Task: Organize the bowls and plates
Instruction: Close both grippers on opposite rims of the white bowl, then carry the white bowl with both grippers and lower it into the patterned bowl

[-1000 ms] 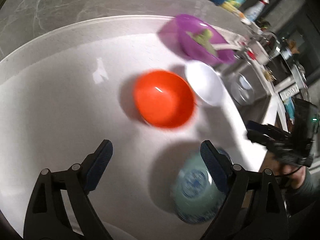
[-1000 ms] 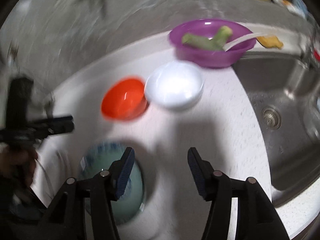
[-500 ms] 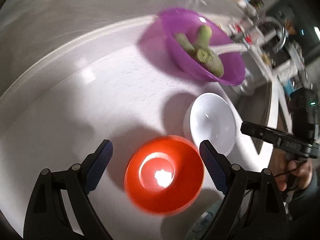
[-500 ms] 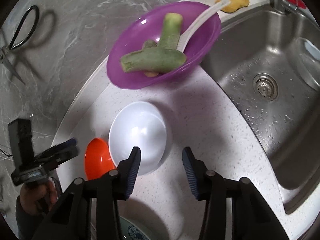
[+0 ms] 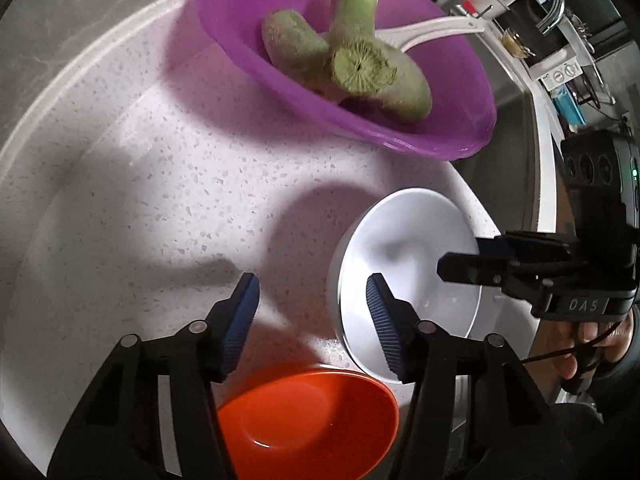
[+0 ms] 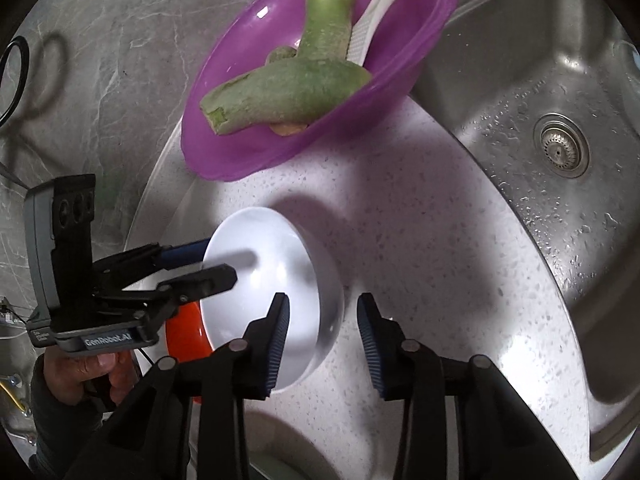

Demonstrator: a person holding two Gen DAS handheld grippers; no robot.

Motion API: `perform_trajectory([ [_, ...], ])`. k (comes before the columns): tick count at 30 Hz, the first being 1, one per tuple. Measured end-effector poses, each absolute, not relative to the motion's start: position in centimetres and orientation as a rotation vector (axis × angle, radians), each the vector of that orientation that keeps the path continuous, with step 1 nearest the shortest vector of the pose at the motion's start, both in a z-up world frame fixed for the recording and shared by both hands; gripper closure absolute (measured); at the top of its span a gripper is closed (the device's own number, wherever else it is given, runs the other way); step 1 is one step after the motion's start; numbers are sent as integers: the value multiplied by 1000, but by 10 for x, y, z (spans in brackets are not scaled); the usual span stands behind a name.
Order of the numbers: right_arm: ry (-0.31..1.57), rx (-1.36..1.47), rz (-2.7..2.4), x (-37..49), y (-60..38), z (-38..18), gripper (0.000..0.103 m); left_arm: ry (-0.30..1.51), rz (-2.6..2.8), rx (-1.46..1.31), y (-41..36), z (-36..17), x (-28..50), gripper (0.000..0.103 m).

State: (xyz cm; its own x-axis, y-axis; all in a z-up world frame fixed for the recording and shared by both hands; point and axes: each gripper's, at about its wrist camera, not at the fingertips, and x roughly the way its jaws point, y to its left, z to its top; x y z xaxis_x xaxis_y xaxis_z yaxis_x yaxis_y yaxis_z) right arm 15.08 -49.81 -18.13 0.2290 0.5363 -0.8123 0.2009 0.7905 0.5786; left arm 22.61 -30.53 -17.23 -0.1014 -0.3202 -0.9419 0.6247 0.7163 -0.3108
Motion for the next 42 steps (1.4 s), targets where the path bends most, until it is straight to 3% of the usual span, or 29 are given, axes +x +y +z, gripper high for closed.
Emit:
perform_trajectory([
  [3, 1365, 688, 251, 153, -501, -188, 68, 1495, -825, 265, -309, -183, 230, 69],
  [10, 1385, 696, 259, 154, -499, -195, 84, 1529, -851, 268, -302, -196, 219, 84],
  [13, 1382, 679, 265, 156, -495, -193, 85, 1533, -853, 264, -304, -198, 218, 92],
  [20, 1381, 693, 251, 156, -495, -191, 87, 1514, -829, 265, -309, -198, 210, 92],
  [29, 1365, 696, 248, 154, -502, -172, 88, 1498, -825, 234, -303, -161, 197, 92],
  [42, 1368, 625, 372, 79, -471, -119, 89, 1436, -806, 156, -256, -95, 89, 92],
])
